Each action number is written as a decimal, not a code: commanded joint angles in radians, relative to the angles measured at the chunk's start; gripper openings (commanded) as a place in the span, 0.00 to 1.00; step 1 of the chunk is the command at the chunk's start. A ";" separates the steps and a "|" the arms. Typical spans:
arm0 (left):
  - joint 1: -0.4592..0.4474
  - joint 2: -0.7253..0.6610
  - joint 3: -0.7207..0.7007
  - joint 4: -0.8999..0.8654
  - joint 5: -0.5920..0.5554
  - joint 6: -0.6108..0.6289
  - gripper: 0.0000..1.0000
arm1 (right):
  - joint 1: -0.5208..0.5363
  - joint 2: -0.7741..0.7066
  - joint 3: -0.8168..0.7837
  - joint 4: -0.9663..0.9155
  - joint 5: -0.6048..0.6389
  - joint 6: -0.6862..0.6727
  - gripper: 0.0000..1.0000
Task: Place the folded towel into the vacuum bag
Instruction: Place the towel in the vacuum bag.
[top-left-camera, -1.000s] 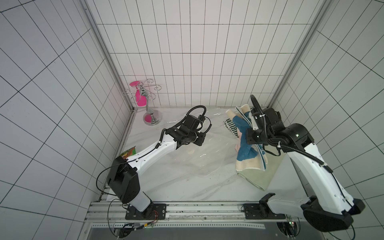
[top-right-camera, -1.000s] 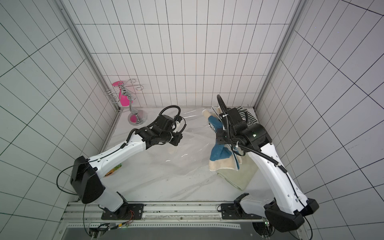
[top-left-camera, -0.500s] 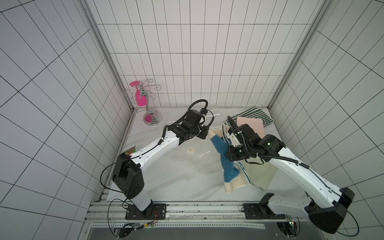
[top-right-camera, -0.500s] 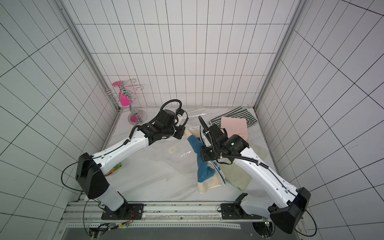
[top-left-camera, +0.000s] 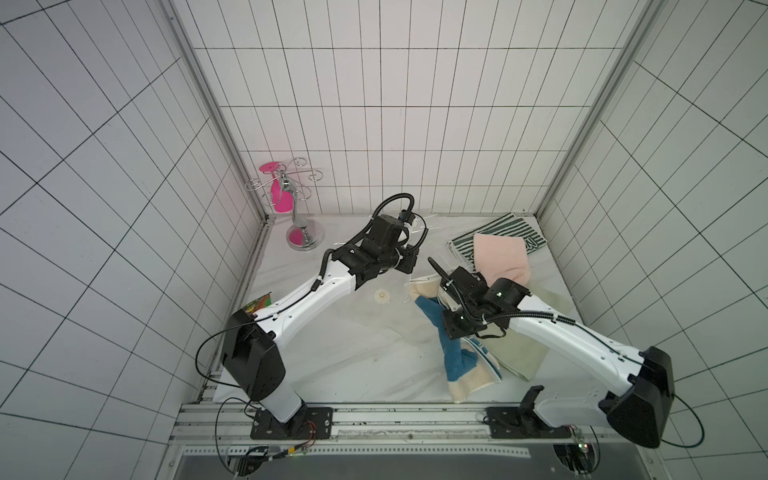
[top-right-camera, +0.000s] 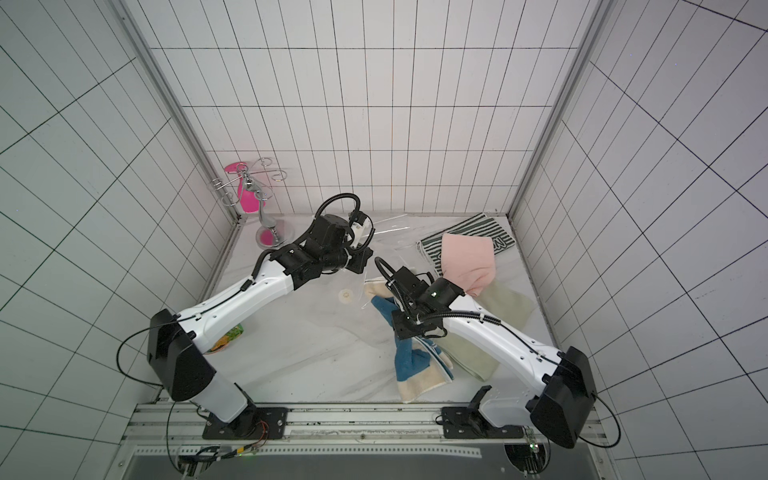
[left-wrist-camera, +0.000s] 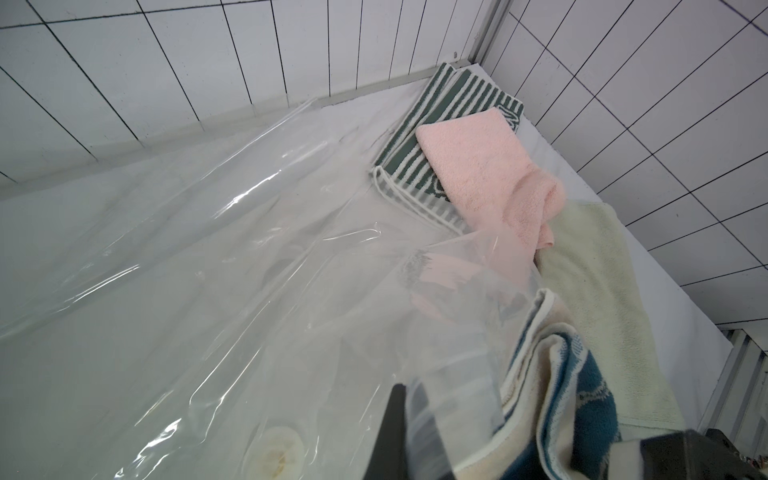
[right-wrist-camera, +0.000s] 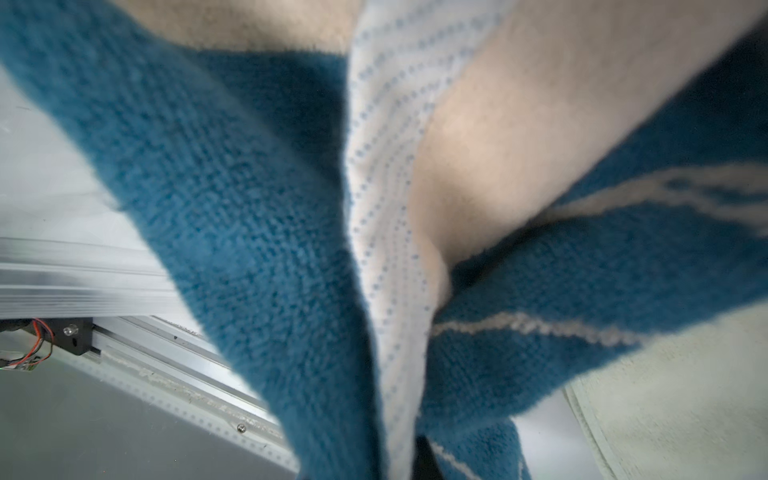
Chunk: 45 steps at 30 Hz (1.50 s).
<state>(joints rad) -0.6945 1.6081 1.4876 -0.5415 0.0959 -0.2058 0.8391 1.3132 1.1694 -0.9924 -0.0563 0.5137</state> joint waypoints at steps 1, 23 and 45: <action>-0.010 -0.031 0.036 0.029 -0.019 -0.015 0.00 | 0.073 -0.004 0.129 0.041 0.064 0.033 0.00; -0.016 -0.143 -0.027 0.056 0.037 -0.013 0.00 | -0.094 0.050 -0.061 0.284 -0.175 0.033 0.00; -0.151 -0.165 -0.171 0.015 0.076 0.014 0.00 | -0.189 0.210 -0.030 0.697 -0.137 0.170 0.00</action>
<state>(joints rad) -0.8246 1.4616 1.3346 -0.5426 0.1036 -0.1947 0.6540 1.4799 1.1652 -0.4114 -0.2417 0.6796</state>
